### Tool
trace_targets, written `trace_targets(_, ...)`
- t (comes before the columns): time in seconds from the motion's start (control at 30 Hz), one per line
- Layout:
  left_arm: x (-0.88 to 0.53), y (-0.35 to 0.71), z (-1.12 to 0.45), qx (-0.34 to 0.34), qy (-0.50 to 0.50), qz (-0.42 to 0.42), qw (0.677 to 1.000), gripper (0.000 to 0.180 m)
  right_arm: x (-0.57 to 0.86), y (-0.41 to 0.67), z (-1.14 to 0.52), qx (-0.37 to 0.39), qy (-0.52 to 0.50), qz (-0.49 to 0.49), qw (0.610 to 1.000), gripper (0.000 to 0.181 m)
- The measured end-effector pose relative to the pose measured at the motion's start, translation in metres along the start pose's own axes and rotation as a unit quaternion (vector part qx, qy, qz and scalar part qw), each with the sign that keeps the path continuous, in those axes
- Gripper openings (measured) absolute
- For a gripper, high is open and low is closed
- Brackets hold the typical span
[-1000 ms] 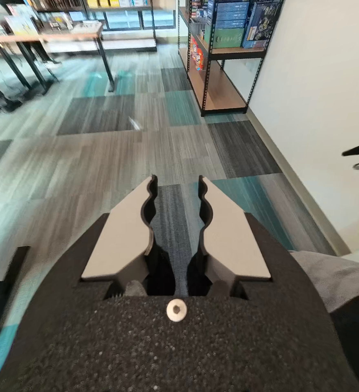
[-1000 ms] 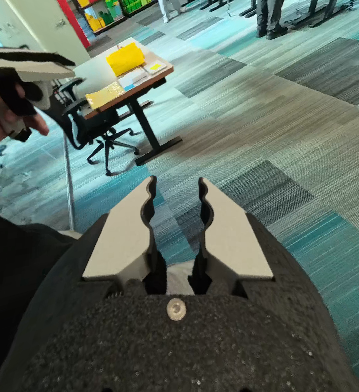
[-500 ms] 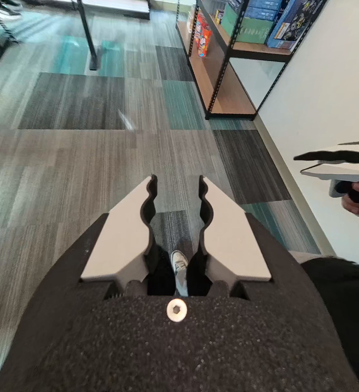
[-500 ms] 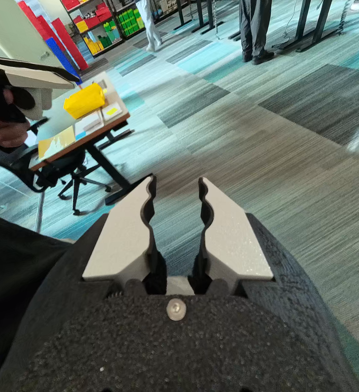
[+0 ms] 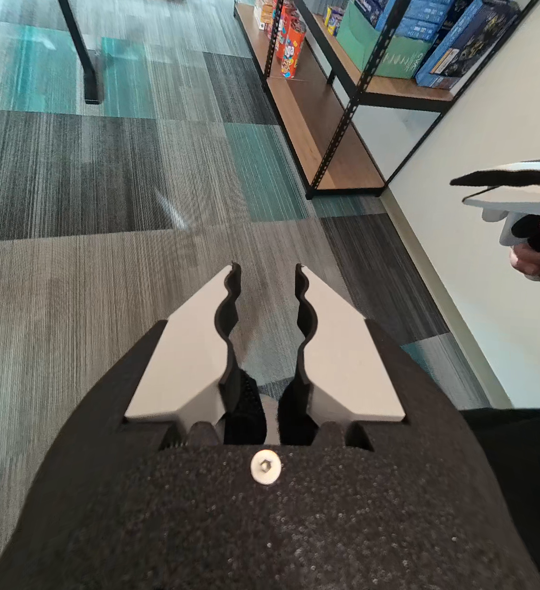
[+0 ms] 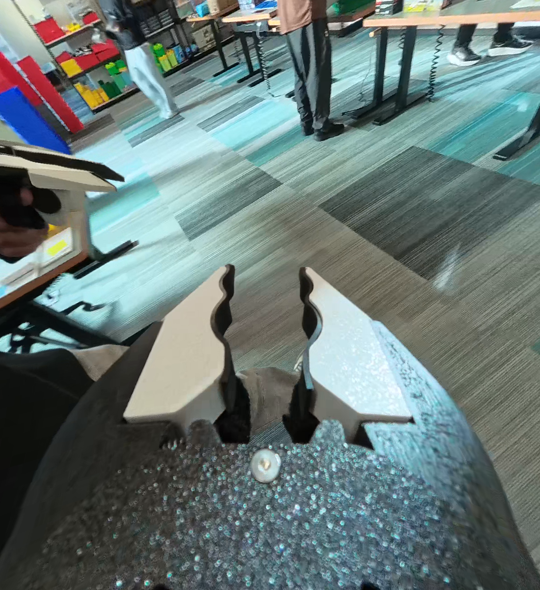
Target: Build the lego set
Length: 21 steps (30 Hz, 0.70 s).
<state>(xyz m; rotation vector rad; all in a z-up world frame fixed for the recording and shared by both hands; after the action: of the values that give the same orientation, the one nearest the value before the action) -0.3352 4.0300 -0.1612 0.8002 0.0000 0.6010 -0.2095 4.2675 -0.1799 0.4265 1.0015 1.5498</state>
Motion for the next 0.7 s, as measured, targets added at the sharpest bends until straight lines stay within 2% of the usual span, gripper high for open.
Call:
trace_targets(0.23,-0.120,0.167,-0.125,-0.022,-0.035,-0.008,0.999,0.032,0.147,0.114,-0.102,0.003,-0.022,-0.069,0.997,0.040)
trace_targets(0.4,-0.186,0.292,-0.208,-0.044,-0.076,-0.020,0.996,0.032,0.248,0.184,-0.144,-0.028,-0.073,-0.056,0.995,0.042)
trace_targets(0.7,-0.264,0.476,-0.402,-0.060,-0.081,-0.027,0.995,0.032,0.474,0.275,-0.246,0.006,-0.077,-0.120,0.990,0.041)
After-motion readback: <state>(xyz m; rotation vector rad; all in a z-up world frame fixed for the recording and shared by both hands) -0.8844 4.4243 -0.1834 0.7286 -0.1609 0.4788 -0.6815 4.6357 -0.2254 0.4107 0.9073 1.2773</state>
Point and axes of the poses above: each gripper's, where its closed fingertips meet, z back along the fingers, y out of its top, x = y × z across the jaws, the point moved 4 cm from there along z, back along the fingers, and after that the axes turned 14 degrees about -x, right-handed, at the moved point
